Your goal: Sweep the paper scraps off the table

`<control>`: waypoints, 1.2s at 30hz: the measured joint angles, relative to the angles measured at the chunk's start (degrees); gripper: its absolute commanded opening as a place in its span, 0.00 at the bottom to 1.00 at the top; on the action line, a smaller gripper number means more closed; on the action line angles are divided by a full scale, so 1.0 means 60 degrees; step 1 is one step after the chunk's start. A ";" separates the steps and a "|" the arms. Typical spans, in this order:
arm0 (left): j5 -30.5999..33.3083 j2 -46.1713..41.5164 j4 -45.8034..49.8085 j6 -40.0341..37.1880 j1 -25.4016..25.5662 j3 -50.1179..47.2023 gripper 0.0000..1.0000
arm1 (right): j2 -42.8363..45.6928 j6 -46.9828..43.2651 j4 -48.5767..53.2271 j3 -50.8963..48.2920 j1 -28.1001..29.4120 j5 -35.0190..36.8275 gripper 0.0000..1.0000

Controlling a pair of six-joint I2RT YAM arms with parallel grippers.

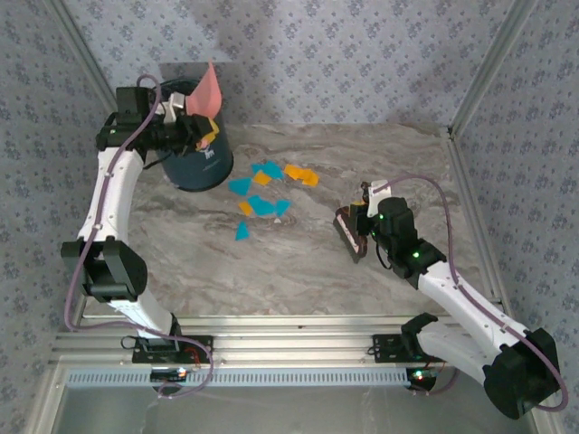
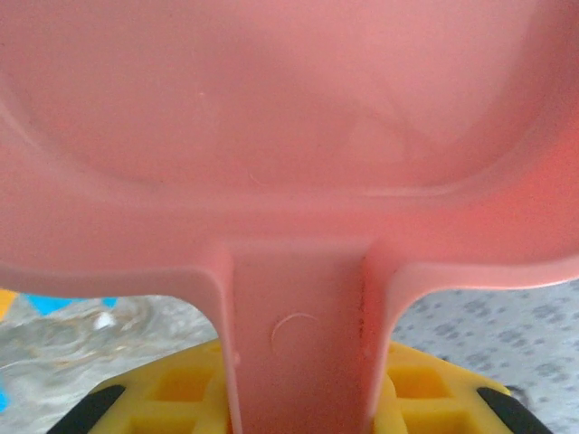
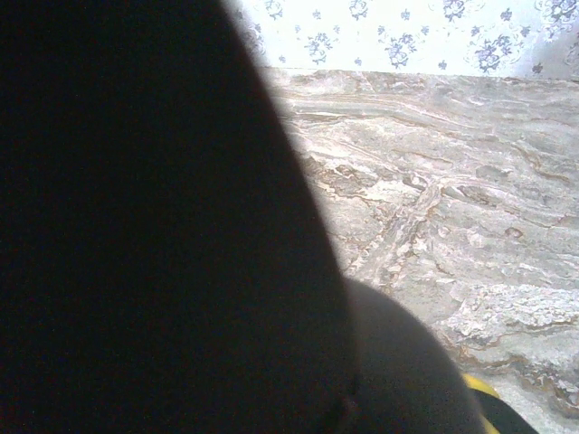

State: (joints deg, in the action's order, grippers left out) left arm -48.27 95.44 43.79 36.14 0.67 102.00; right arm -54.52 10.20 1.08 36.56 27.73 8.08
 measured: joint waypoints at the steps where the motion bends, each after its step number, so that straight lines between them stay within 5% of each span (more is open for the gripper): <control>1: 0.0189 0.0000 0.0306 -0.0339 0.0073 0.0000 0.00 | -0.0007 0.0022 0.0000 0.0000 0.0000 -0.0004 0.00; 16: 0.4073 -0.0025 0.2324 -0.4051 0.2310 -0.0732 0.00 | -0.0546 0.0648 -0.0291 0.0047 0.0000 -0.0652 0.00; 36: 0.6437 -0.1370 0.1056 -0.4594 0.2401 -0.3067 0.00 | -0.4929 0.3268 -0.2820 0.2772 0.1111 -0.2390 0.00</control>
State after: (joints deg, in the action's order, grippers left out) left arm -9.65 87.22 50.13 8.58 15.07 83.59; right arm -84.09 29.80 -15.84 53.19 34.39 -6.26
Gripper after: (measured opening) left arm 0.277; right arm 0.251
